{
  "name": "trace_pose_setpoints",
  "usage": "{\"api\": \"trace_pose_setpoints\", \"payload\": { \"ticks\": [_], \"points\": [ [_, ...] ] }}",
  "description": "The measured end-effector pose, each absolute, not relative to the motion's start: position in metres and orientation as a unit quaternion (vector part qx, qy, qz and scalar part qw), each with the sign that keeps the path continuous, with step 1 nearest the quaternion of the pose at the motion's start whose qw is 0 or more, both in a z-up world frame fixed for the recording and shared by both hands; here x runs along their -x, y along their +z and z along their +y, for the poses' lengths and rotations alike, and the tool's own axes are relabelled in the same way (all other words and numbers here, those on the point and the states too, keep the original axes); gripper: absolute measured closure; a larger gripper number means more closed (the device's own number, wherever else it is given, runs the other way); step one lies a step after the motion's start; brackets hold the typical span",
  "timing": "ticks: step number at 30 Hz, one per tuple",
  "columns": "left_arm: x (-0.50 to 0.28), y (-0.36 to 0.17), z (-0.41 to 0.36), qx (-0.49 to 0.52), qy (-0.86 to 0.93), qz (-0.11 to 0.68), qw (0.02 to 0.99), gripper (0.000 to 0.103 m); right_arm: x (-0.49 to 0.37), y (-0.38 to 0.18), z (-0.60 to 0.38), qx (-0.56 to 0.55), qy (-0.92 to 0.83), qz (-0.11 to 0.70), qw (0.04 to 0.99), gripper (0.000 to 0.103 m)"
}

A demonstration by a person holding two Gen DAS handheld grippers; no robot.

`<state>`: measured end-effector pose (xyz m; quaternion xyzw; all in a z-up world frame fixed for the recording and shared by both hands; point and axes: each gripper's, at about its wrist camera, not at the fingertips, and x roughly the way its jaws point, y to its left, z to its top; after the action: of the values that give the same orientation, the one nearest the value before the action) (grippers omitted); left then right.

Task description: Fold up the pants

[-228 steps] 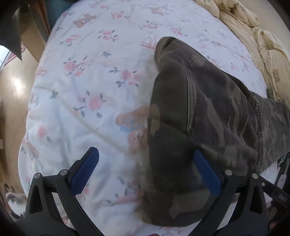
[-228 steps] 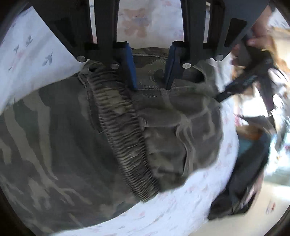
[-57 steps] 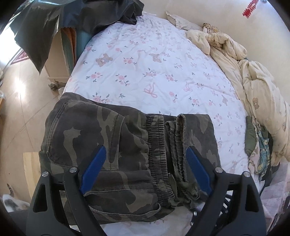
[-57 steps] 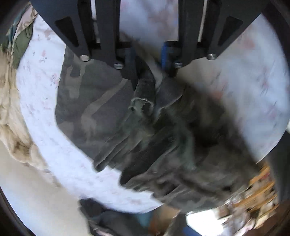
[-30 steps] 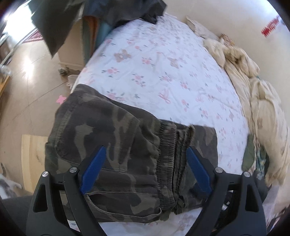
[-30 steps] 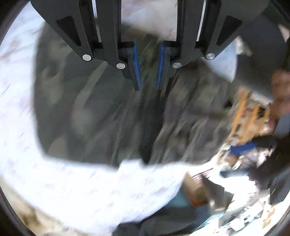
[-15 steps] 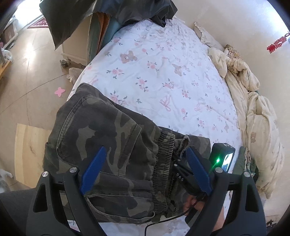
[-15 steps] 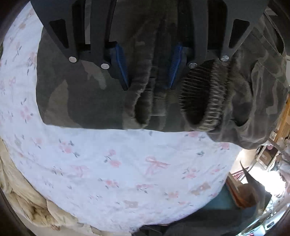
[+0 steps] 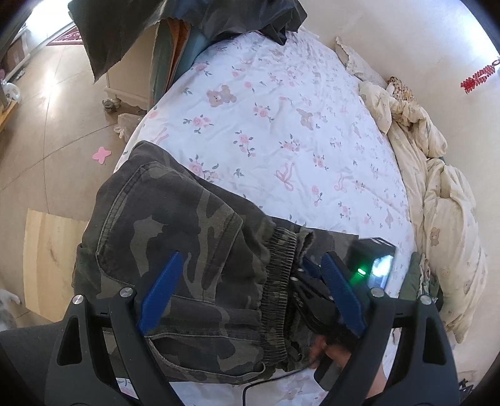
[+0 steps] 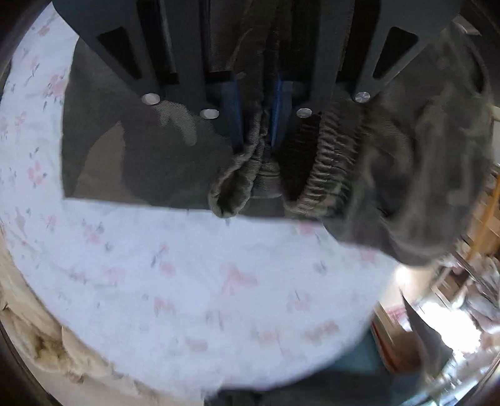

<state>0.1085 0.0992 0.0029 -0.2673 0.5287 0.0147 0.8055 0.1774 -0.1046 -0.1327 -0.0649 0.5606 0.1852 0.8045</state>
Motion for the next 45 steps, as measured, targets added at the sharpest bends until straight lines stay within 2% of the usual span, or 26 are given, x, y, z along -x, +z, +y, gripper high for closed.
{"api": "trace_pose_setpoints", "payload": {
  "ticks": [2,3,6,7,8,9,10,15,18,22,26,27,28,29,30,38,41,45],
  "points": [
    [-0.109,0.003,0.1,0.269,0.017,0.528,0.805,0.015,-0.181,-0.132,-0.114,0.042,0.18,0.569,0.801,0.071],
    [-0.108,0.004,0.101,0.271,0.017,0.528,0.805,0.015,-0.179,-0.125,-0.12,0.028,0.186,0.562,0.806,0.071],
    [-0.108,0.006,0.101,0.27,0.015,0.526,0.807,0.015,-0.153,-0.09,-0.146,-0.02,0.222,0.522,0.823,0.06],
    [-0.108,0.006,0.101,0.268,0.014,0.525,0.807,0.015,-0.139,-0.081,-0.155,-0.017,0.216,0.51,0.833,0.06],
    [-0.108,0.006,0.099,0.267,0.013,0.525,0.808,0.015,-0.122,-0.076,-0.166,-0.013,0.204,0.508,0.837,0.062],
    [-0.108,0.006,0.098,0.265,0.012,0.526,0.808,0.015,-0.111,-0.077,-0.173,-0.021,0.201,0.516,0.832,0.071],
    [-0.108,0.006,0.096,0.264,0.012,0.526,0.808,0.015,-0.091,-0.081,-0.181,-0.04,0.206,0.526,0.824,0.086],
    [-0.108,0.002,0.081,0.245,0.011,0.53,0.812,0.015,-0.053,-0.122,-0.169,-0.05,0.203,0.568,0.796,0.092],
    [-0.107,-0.002,0.072,0.232,0.006,0.535,0.812,0.015,-0.053,-0.146,-0.158,-0.063,0.182,0.584,0.789,0.091],
    [-0.102,-0.007,0.061,0.209,0.003,0.541,0.814,0.015,-0.052,-0.126,-0.181,-0.123,0.198,0.582,0.779,0.091],
    [-0.097,-0.004,0.059,0.199,0.01,0.533,0.822,0.015,-0.027,-0.087,-0.227,-0.174,0.165,0.543,0.805,0.09],
    [-0.096,-0.003,0.058,0.192,0.013,0.531,0.826,0.015,-0.018,-0.081,-0.242,-0.198,0.149,0.533,0.809,0.085],
    [-0.095,-0.004,0.055,0.181,0.016,0.53,0.829,0.015,-0.01,-0.08,-0.25,-0.21,0.138,0.527,0.812,0.067],
    [-0.094,-0.005,0.053,0.17,0.017,0.53,0.83,0.015,0.001,-0.078,-0.264,-0.235,0.123,0.515,0.815,0.053],
    [-0.094,-0.007,0.05,0.163,0.018,0.532,0.831,0.015,0.007,-0.08,-0.274,-0.258,0.112,0.505,0.816,0.032],
    [-0.088,-0.024,0.02,0.094,0.018,0.539,0.837,0.015,0.038,-0.137,-0.353,-0.483,0.008,0.446,0.754,0.029],
    [-0.087,-0.024,0.013,0.068,0.016,0.531,0.844,0.015,0.033,-0.165,-0.365,-0.517,-0.028,0.45,0.727,0.029],
    [-0.09,-0.026,0.002,0.025,0.02,0.537,0.843,0.015,0.009,-0.174,-0.367,-0.492,-0.024,0.461,0.738,0.029]
  ]
}}
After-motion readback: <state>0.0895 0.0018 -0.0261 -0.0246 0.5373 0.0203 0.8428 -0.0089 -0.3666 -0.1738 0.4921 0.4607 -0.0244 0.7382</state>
